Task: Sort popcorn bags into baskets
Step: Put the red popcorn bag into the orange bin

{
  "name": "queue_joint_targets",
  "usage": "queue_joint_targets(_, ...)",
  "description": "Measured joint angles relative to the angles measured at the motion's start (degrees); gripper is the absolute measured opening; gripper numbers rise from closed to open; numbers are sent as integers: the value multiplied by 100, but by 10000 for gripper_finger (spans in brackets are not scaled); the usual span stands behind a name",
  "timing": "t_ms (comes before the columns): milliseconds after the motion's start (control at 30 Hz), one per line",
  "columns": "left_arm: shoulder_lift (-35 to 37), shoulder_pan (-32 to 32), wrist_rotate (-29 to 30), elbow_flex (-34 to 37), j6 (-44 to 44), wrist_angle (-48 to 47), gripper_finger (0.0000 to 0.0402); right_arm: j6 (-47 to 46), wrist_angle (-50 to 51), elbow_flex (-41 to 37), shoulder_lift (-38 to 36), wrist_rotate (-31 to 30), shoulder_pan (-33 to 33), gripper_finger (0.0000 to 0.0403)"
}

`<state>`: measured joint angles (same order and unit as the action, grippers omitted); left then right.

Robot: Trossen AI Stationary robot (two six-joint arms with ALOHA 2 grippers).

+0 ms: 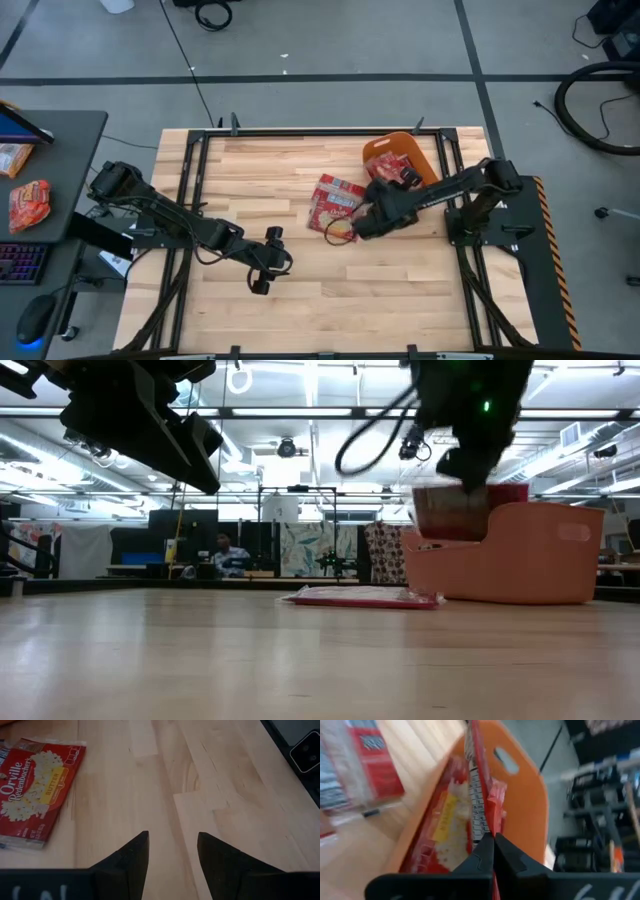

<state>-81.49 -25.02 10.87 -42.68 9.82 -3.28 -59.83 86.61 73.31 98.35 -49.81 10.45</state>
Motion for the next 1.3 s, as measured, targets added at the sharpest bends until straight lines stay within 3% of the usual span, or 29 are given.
queue_joint_targets(300, 0, 4, 65, 0, -4, 33, 172, 421, -627, -445, -12, 620, -715, 59)
queue_joint_targets(500, -5, 9, 600, 0, -283, 278, 172, 783, -646, -250, -85, 797, -867, 95)
queue_joint_targets(600, -143, 47, 867, 0, -569, 573, 172, 990, -909, -130, -300, 633, -776, 105)
queue_joint_targets(800, -769, 322, 886, -2, -961, 1216, 172, 2502, -2848, -130, -546, 782, -233, 108)
queue_joint_targets(967, -1242, 648, 903, -1, -1056, 1358, 172, 3591, -4080, -130, -295, 1056, 289, 108)
queue_joint_targets(1167, -1584, 1012, 819, 0, -1046, 1290, 172, 3507, -4377, -185, -63, 1341, 539, 109)
queue_joint_targets(1300, -1723, 1173, 827, -2, -1277, 1321, 172, 3611, -5082, -609, -39, 1371, 576, 110)
